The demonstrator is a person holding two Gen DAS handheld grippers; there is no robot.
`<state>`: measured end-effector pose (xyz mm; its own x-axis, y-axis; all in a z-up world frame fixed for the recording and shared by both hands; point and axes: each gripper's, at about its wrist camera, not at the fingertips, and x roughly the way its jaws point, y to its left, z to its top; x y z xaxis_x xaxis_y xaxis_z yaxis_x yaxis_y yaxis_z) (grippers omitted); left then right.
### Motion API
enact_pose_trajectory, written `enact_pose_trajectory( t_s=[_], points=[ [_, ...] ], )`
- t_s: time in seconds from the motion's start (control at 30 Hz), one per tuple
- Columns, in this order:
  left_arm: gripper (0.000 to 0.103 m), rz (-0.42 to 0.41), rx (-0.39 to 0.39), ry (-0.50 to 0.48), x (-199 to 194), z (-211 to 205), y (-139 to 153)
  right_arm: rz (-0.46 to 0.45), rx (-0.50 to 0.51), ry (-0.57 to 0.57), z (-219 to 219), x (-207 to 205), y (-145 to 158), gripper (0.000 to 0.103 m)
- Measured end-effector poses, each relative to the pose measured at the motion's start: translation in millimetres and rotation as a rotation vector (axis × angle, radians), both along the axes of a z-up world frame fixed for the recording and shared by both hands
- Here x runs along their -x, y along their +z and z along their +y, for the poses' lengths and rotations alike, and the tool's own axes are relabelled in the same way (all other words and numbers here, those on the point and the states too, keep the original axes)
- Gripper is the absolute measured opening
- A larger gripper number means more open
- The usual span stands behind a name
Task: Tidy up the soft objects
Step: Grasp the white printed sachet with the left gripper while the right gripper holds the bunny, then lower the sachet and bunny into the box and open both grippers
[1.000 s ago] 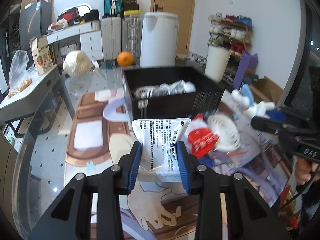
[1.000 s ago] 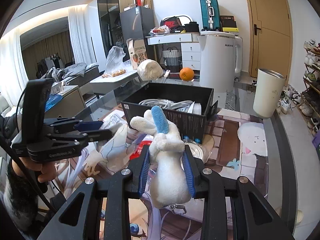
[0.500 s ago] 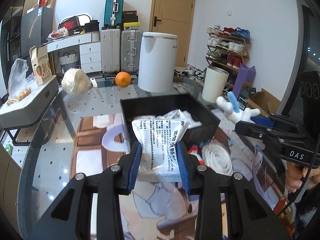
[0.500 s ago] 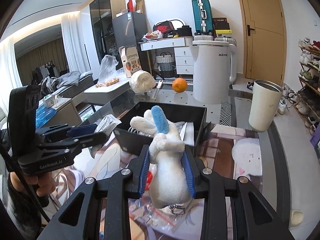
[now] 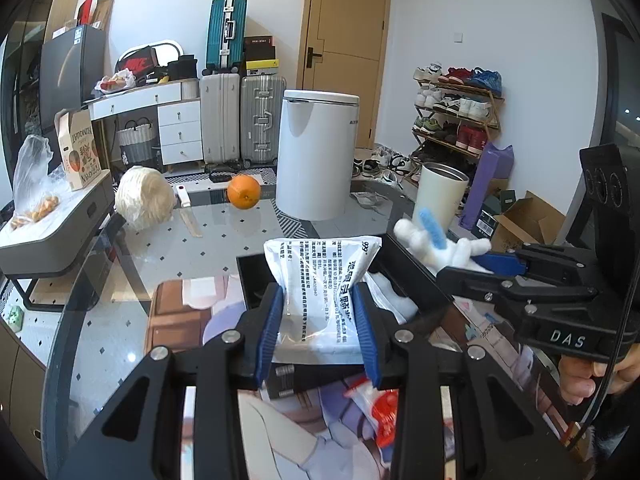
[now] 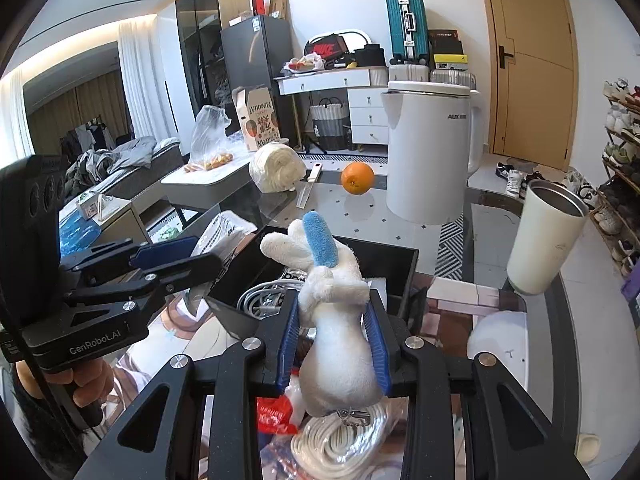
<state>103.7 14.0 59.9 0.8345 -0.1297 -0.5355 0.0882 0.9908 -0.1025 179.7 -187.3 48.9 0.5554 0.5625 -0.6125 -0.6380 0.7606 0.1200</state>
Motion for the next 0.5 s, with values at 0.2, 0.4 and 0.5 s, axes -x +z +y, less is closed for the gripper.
enact_pose_trajectory(
  t_s=[0.2, 0.4, 0.5],
  points=[
    [0.034, 0.015, -0.006, 0.004, -18.1, 1.6, -7.7, 0.020, 0.025, 0.001, 10.3, -19.6, -8.4, 0.032],
    [0.034, 0.036, -0.017, 0.010, -32.6, 0.7, -14.8, 0.057, 0.038, -0.014, 17.9, -40.3, -20.1, 0.032],
    [0.034, 0.045, -0.024, 0.006, -39.4, -1.2, -18.2, 0.065, 0.037, -0.011, 23.5, -45.8, -23.7, 0.032]
  ],
)
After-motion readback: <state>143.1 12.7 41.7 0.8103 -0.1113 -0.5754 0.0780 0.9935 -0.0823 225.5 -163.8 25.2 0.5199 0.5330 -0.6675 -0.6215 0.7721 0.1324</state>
